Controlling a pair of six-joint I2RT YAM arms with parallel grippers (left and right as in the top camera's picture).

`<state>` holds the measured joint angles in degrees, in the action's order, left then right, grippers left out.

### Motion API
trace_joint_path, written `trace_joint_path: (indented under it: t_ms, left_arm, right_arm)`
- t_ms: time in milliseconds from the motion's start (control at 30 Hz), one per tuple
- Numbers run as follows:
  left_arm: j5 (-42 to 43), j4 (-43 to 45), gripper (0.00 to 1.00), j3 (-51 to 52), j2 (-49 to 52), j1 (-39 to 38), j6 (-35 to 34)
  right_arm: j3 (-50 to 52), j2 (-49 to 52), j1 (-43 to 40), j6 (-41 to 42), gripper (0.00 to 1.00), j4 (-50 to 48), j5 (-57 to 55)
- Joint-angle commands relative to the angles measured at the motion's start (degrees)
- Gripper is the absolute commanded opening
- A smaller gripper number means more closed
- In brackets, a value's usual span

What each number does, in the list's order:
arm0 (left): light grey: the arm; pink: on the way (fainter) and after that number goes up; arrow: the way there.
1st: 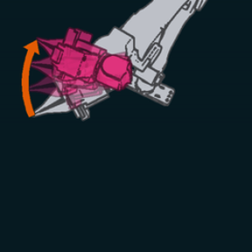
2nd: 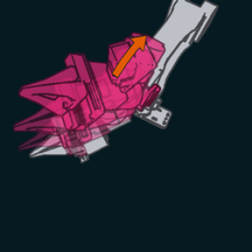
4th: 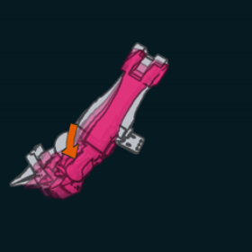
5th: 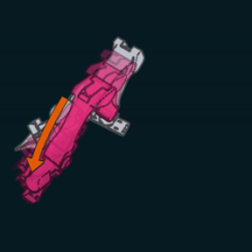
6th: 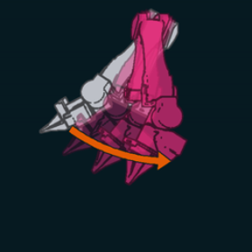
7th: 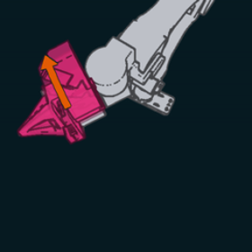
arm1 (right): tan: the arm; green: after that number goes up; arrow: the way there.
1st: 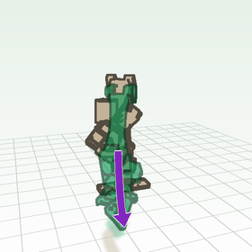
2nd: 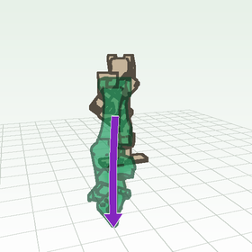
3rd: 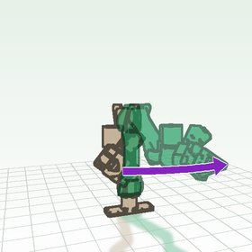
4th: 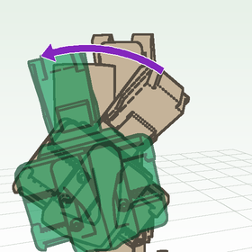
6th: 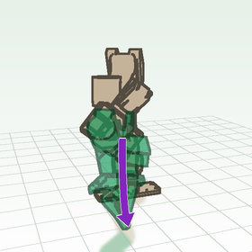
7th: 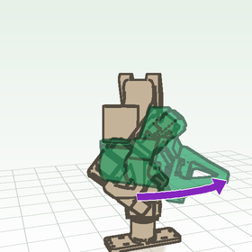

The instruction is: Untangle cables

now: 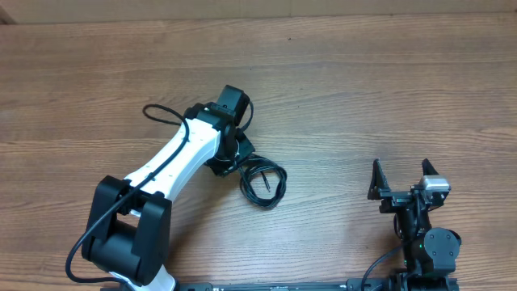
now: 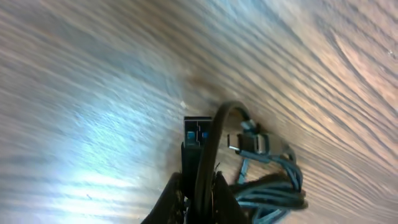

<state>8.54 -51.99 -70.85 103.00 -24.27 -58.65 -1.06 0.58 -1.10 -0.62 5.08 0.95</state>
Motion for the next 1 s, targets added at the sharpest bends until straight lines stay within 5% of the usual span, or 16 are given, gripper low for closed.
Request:
trace_joint_path:
  t_ms: [0,200,367,467,567,767,800,967]
  left_arm:
    - [5.01,-0.28,0.04,-1.09,-0.04,-0.09,-5.31]
    - [4.85,-0.26,0.04,-1.09,-0.04,-0.11,-6.47]
    - [4.83,-0.24,0.04,-1.09,-0.04,-0.09,-9.88]
    - [4.61,-0.28,0.04,-1.09,-0.04,-0.09,-10.19]
    - [4.61,-0.31,0.04,-1.09,-0.04,-0.09,-10.16]
    - [4.63,-0.46,0.05,-1.09,-0.04,-0.09,-10.40]
    - [4.59,-0.44,0.07,-1.09,-0.04,-0.09,-10.36]
    - [2.84,-0.48,0.55,-1.09,-0.04,-0.11,-6.82]
  right_arm:
    - [0.59,-0.42,-0.24,-0.92,1.00,-1.60,-4.15]
    - [0.61,-0.42,-0.13,6.91,1.00,-0.83,7.65]
    - [0.61,-0.24,-0.07,42.01,1.00,-2.05,32.02]
    - [0.61,-0.24,-0.09,53.18,1.00,-1.95,39.52]
    - [0.61,-0.24,-0.09,56.11,1.00,-1.81,42.42]
    - [0.57,0.09,-0.13,48.54,1.00,-1.73,40.24]
    - [0.55,0.48,-0.13,48.54,1.00,-1.75,39.98]
    - [-2.34,5.95,-0.13,48.50,0.99,4.31,36.28]
